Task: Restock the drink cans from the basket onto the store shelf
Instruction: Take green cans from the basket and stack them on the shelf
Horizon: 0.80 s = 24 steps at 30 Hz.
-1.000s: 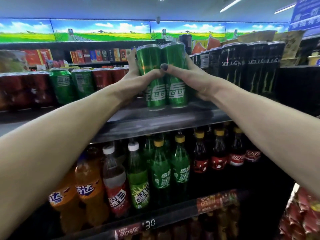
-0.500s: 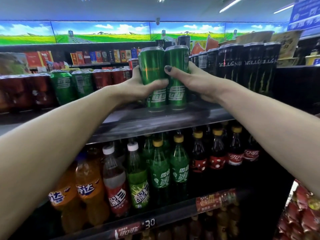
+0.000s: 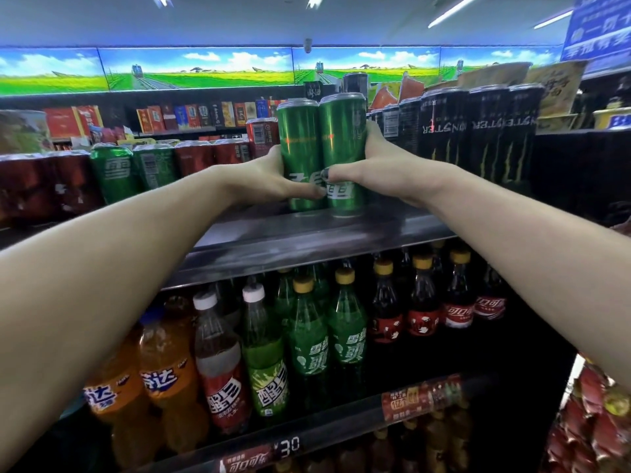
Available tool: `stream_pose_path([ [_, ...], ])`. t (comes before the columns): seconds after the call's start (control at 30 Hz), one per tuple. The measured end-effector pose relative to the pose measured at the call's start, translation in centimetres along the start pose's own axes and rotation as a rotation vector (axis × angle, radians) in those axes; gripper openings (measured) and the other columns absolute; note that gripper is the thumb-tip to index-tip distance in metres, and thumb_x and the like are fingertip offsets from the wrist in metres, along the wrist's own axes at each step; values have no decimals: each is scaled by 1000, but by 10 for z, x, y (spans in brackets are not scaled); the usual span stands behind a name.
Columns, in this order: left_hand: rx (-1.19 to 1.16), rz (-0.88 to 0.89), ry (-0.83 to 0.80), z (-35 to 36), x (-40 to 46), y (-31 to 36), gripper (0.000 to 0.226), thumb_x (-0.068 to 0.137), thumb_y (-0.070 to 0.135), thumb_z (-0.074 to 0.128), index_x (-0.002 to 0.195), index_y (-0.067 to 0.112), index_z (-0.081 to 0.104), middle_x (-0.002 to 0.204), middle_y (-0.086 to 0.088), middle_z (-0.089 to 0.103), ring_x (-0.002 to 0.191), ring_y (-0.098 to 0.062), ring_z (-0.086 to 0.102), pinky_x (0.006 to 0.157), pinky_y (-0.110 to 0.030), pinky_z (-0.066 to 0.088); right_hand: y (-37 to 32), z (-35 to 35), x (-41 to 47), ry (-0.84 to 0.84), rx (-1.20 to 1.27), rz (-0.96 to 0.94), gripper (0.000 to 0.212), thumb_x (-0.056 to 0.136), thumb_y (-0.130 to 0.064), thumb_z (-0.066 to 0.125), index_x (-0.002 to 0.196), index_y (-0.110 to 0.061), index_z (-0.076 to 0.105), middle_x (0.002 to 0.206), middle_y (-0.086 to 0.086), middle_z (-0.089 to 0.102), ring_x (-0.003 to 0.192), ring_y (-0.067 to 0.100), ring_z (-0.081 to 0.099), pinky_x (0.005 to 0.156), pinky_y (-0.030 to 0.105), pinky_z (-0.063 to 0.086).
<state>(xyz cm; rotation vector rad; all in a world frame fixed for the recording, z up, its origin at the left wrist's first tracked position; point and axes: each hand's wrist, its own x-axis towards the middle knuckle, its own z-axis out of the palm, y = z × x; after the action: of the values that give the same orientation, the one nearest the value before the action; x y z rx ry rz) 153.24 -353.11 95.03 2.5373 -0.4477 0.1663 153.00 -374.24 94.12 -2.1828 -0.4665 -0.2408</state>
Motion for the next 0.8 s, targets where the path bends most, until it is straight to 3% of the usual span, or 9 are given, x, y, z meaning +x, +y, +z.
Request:
stream_pose_path([
  [0.13,-14,-37,59,10,28,-1,150,37,86,86,157,18,25,144,2,52,127,-15,58,117,-39,44,-1,-7,-5,80,-106,39,111,92,-45,71,162,-14,-9,148,17,50,126,31,55,102,34,44],
  [0.23,-42,-98,68,22,30,18,132,68,67,86,160,8,12,144,-3,50,128,-19,54,115,-36,42,0,-4,-11,220,-266,56,111,96,-53,65,161,-5,-11,152,23,46,117,34,58,84,32,43],
  [0.3,-72,-147,106,30,36,25,117,88,50,79,161,0,2,140,-4,54,127,-21,52,115,-36,40,2,-1,-11,298,-352,59,114,94,-58,63,161,-2,-11,151,25,45,116,37,59,84,38,48],
  [0.33,-69,-159,141,34,40,27,110,91,48,76,162,0,6,140,-4,55,127,-23,54,116,-39,40,3,0,-12,324,-391,64,116,94,-61,62,161,-2,-12,154,25,41,122,39,58,88,41,50],
  [0.4,-49,-171,192,37,44,31,102,91,49,75,162,3,18,146,-11,55,131,-32,56,114,-46,43,3,2,-15,359,-448,73,116,95,-63,59,161,-2,-15,159,23,33,129,40,54,93,42,50],
  [0.5,-105,-205,101,33,43,30,118,89,45,79,162,5,-5,139,-10,53,129,-28,54,106,-35,43,1,3,-26,386,-477,46,109,98,-52,60,161,-3,-14,163,20,26,134,41,50,99,43,47],
  [0.6,-85,-180,113,28,37,33,117,88,47,80,162,8,-1,136,-6,53,123,-25,54,100,-34,42,1,4,-32,404,-450,11,100,100,-39,64,162,-3,-5,161,19,24,133,42,49,102,44,44],
  [0.7,-80,-144,129,31,42,31,115,91,42,78,162,4,-4,139,-8,55,126,-25,56,110,-36,45,0,5,-27,426,-458,7,94,99,-30,67,162,-4,3,154,21,26,125,43,56,94,41,47],
  [0.8,-96,-146,118,32,48,26,121,89,41,80,161,3,-9,143,-13,56,131,-29,57,116,-43,45,0,8,-15,423,-460,29,94,100,-19,66,162,-3,-2,155,22,30,124,40,57,81,36,42],
])
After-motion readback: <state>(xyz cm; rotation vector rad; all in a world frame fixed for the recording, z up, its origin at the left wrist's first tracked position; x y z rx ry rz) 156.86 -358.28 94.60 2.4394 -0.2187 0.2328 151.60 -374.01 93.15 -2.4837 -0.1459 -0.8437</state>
